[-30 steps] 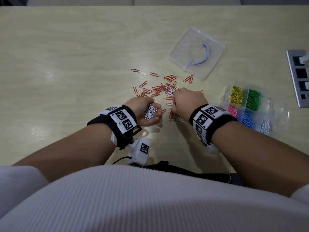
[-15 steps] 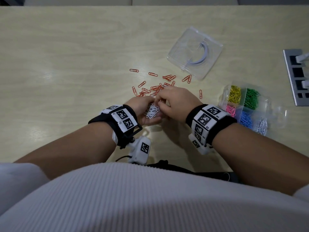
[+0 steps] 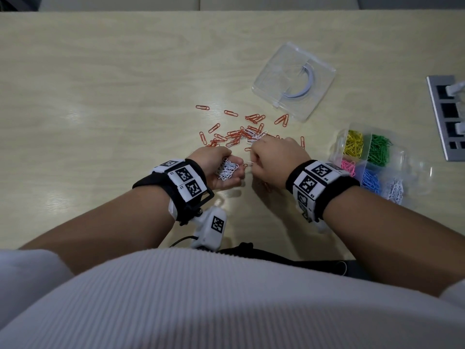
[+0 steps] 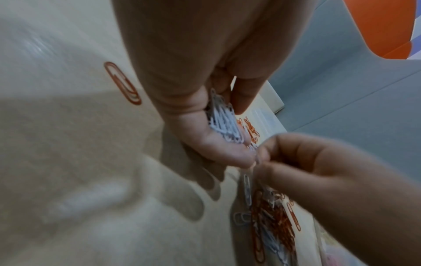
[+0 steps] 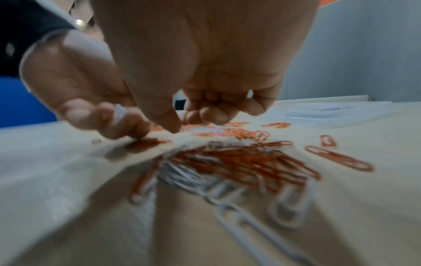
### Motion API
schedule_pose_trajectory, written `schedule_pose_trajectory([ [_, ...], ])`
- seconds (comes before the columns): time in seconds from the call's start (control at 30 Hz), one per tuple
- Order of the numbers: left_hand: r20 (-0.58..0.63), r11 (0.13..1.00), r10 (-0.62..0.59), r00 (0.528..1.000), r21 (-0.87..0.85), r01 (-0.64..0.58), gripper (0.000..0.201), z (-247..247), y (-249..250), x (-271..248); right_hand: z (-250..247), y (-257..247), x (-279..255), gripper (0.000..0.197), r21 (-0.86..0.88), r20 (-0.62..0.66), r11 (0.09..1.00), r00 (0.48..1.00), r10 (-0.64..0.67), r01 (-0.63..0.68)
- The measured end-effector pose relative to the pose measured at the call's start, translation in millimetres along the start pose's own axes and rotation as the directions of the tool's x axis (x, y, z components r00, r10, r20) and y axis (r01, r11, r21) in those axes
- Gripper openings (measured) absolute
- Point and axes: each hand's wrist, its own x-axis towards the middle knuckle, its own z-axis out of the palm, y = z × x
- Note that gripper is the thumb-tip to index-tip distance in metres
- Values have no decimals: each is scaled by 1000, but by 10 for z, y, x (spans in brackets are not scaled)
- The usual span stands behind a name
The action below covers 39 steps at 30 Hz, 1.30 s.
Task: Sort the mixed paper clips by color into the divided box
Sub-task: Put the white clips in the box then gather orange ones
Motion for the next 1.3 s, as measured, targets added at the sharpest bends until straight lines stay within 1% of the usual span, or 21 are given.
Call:
schedule_pose_trajectory([
  [0.07,-20,1000,19,1000,14,-18,29,6,-7,7,-30,-98,-14,5,148,-48,986,996,-77,83],
  [0.13,-33,999,43,999,1,-43,19,21,-8,9,-21,-188,-1,3,235,-92,959,986,-141,159],
  [0.17,-26,999,49,998,-14,-50,19,27,-6,5,-4,-202,16,9,265,-124,950,983,-134,163],
  [0.2,-7,999,43,999,-27,-43,20,27,-2,-3,5,-187,38,14,291,-151,948,984,-90,132],
  [0.23,18,999,26,1000,-39,-25,25,25,3,-11,-1,-155,61,19,303,-161,951,987,-16,65],
  [0.27,37,999,7,999,-50,-5,32,15,6,-17,-11,-108,79,23,272,-153,962,987,52,-9],
  [0.3,45,998,-5,999,-64,8,37,0,7,-14,-15,-57,92,27,190,-125,979,987,99,-74],
  [0.33,45,997,-10,999,-73,14,40,-14,6,-9,-8,-8,94,29,93,-92,990,989,115,-107],
  [0.4,42,997,-14,999,-75,17,41,-33,2,-2,19,50,75,27,-16,-34,996,996,83,-83],
  [0.47,42,997,-15,999,-77,19,41,-37,1,-4,54,60,44,23,-17,-14,999,999,47,-47],
  [0.5,42,997,-17,999,-78,20,41,-35,0,-5,72,61,30,21,-4,-17,999,999,51,-51],
  [0.6,34,997,-19,999,-71,21,41,-30,5,-7,89,69,35,17,55,-67,993,992,110,-106],
  [0.7,31,997,-22,999,-70,24,39,-44,5,-8,80,93,72,17,63,-113,988,982,149,-143],
  [0.77,32,996,-26,999,-79,28,39,-57,0,-6,71,101,94,18,20,-99,990,985,144,-142],
  [0.9,28,996,-21,999,-89,24,38,-54,6,-2,76,55,121,20,-159,-56,982,994,89,-97],
  [1.0,16,997,-12,1000,-74,13,38,-36,3,2,75,5,128,23,-175,-14,979,995,99,-100],
  [1.07,6,998,3,1000,-65,-3,38,-35,-5,13,59,-21,115,21,-128,-32,989,997,72,-75],
  [1.13,-16,998,21,1000,-58,-22,34,-41,-14,27,25,-61,79,20,48,-88,999,996,19,-15],
  [1.2,-58,998,52,997,-43,-54,23,-43,-19,38,-2,-136,38,17,210,-118,973,990,-75,99],
  [1.27,-76,996,80,994,-38,-83,16,-31,-19,36,-2,-205,24,11,248,-141,951,978,-151,183],
  [1.3,-66,995,83,994,-46,-86,15,-22,-18,29,11,-216,34,12,251,-161,951,976,-144,182],
])
